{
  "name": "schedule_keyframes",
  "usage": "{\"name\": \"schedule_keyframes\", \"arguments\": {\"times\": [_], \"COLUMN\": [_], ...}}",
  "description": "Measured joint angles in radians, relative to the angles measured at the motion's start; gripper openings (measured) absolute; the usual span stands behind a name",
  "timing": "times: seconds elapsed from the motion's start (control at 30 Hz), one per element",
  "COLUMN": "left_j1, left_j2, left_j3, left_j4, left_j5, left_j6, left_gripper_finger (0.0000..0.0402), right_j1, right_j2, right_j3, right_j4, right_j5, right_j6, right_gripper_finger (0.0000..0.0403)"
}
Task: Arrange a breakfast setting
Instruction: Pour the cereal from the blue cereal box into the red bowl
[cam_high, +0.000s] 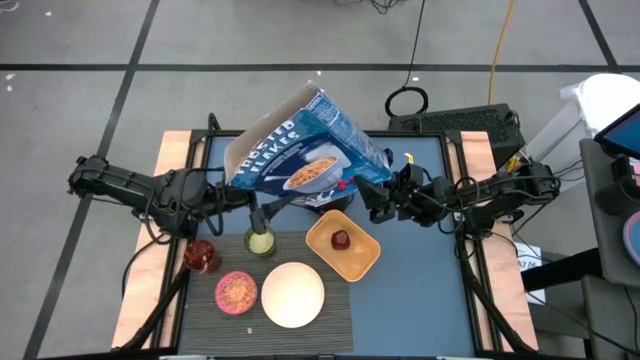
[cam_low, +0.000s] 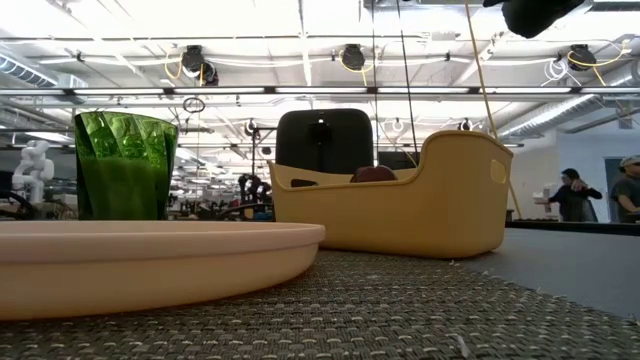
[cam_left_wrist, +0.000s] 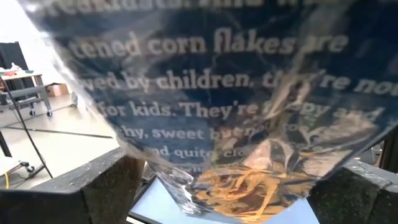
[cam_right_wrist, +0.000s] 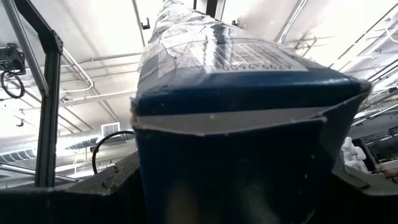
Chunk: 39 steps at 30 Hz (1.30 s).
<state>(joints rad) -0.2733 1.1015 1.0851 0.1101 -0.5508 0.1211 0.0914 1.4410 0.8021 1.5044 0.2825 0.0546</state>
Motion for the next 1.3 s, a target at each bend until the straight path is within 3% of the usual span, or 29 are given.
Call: {"name": "schedule_keyframes", "arguments": {"times": [0.27, 0.57, 0.7, 1.3], "left_j1": [0.0, 0.0, 0.0, 0.0], "left_j2": [0.0, 0.0, 0.0, 0.0], "left_j3": [0.0, 0.0, 0.0, 0.001], "left_j4": [0.0, 0.0, 0.002, 0.0], "left_j5": [0.0, 0.0, 0.001, -0.003], "left_j6": [0.006, 0.006, 0.005, 0.001], "left_gripper_finger": [0.0382, 0.0262, 0.0227, 0.0216], "right_j1": [0.0, 0.0, 0.0, 0.0], "right_j2": [0.001, 0.002, 0.002, 0.002], "right_j3": [0.0, 0.0, 0.0, -0.001], "right_j4": [-0.004, -0.005, -0.006, -0.008], "right_j5": [0.0, 0.0, -0.001, 0.0], "right_j6": [0.014, 0.013, 0.013, 0.051], "right_gripper_finger": [0.0293, 0.0293, 0.0293, 0.0293]}}
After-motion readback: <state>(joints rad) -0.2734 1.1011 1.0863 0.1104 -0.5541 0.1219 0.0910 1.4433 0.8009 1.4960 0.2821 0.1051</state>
